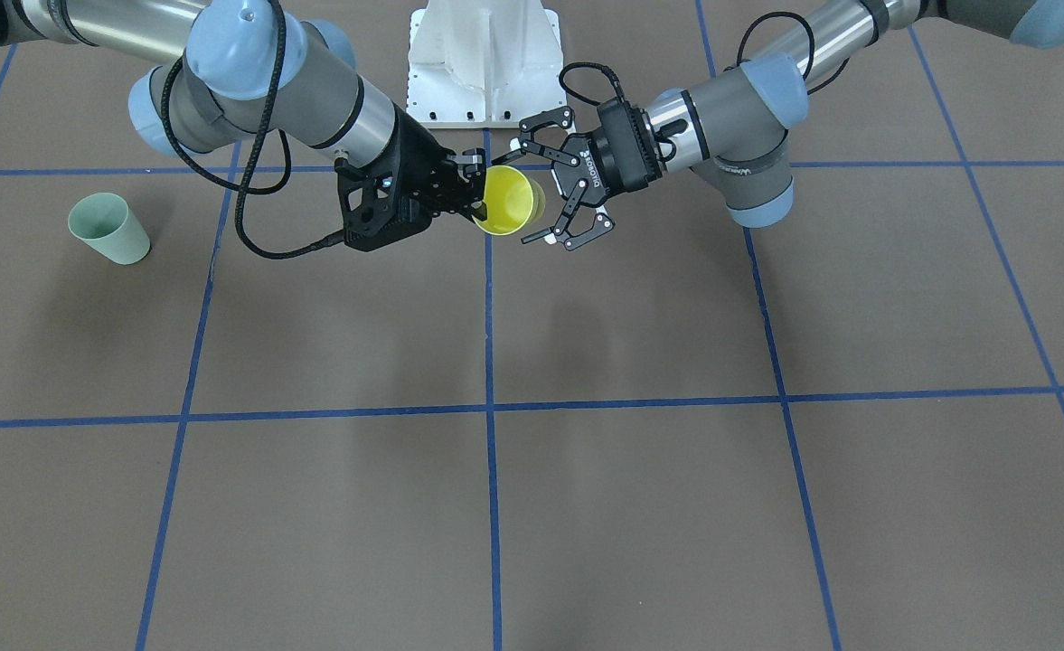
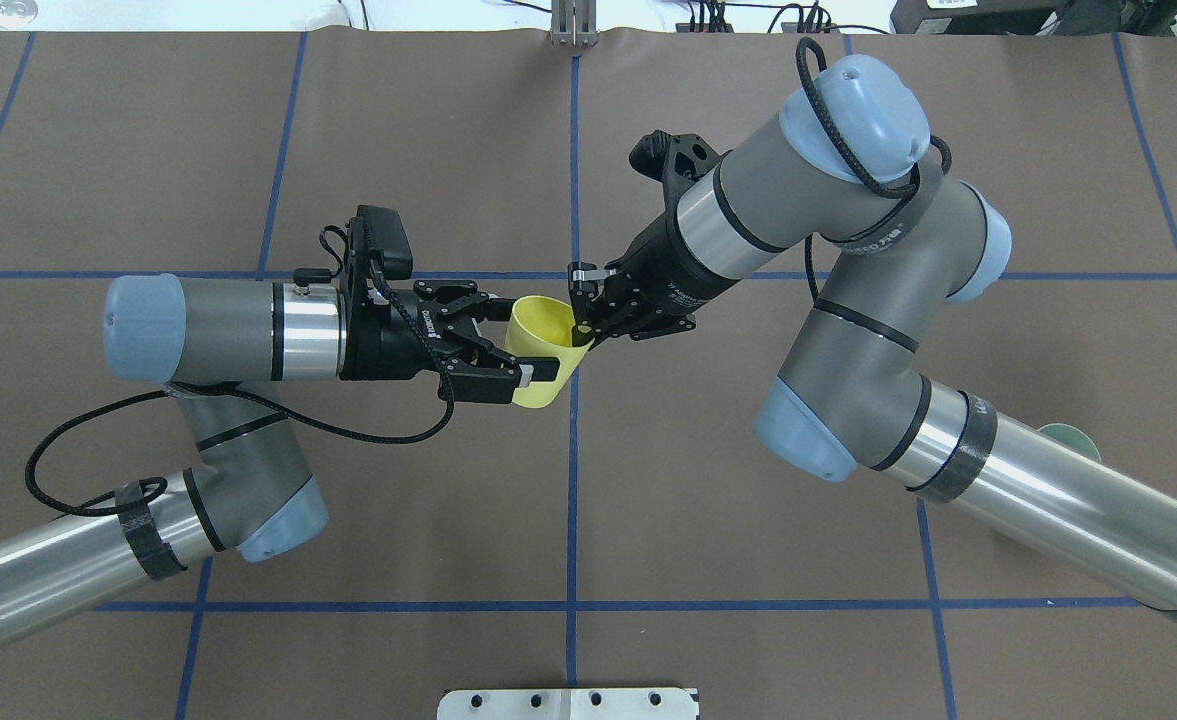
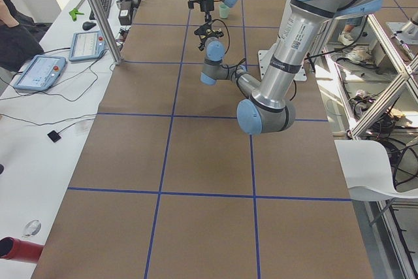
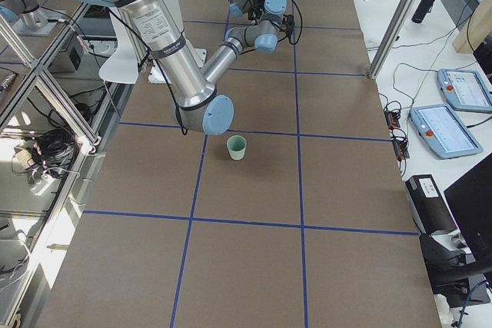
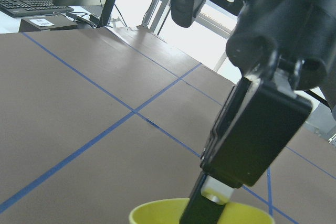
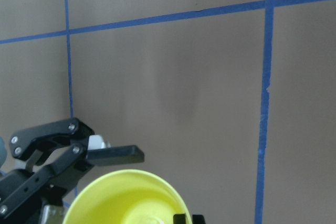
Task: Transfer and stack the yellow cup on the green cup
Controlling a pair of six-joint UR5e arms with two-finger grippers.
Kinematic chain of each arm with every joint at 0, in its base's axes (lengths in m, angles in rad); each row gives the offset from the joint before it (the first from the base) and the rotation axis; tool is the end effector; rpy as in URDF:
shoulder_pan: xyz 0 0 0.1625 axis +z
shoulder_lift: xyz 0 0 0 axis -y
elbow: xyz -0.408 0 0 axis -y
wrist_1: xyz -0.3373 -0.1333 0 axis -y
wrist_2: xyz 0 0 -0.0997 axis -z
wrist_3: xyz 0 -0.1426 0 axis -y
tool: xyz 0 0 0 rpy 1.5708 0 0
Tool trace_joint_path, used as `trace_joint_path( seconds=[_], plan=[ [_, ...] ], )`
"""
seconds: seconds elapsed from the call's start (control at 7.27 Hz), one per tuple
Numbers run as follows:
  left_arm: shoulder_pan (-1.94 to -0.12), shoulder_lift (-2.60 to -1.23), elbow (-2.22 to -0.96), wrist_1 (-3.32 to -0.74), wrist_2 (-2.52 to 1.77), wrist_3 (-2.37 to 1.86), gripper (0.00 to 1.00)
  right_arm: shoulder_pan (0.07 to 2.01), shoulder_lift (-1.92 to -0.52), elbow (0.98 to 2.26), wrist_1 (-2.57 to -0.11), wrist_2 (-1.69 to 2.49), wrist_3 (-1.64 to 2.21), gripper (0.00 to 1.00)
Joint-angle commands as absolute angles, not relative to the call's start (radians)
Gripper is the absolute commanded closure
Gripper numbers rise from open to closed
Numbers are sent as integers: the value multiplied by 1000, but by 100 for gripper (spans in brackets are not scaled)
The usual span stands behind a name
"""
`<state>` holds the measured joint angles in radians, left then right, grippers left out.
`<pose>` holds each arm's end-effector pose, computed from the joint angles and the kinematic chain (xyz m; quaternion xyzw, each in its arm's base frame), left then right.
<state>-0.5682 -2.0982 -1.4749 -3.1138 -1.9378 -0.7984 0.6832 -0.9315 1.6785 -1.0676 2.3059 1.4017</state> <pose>0.4573 -0.3894 0.2300 0.4309 0.7054 0.2067 0.5234 -0.4592 -0.4223 0.1995 -0.0396 -0.6177 -0.0110 0.7853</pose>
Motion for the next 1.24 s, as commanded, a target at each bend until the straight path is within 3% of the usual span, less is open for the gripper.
trace_joint_path(
  seconds=[0.0, 0.69, 0.83, 1.1],
  plan=[
    [-569, -2095, -1476, -3114, -1937, -822, 0, 721, -972, 1681, -1069, 2313, 1398, 100],
    [-632, -2025, -1505, -3016, -1925, -836, 0, 963, -1058, 1713, -1085, 2301, 1370, 100],
    [-675, -1987, -1570, -2914, -1925, -836, 0, 991, -1078, 1736, -1116, 2271, 1298, 100],
    [-713, -1953, -1728, -2635, -1924, -836, 0, 965, -1127, 1889, -1403, 2133, 1089, 100]
  ],
)
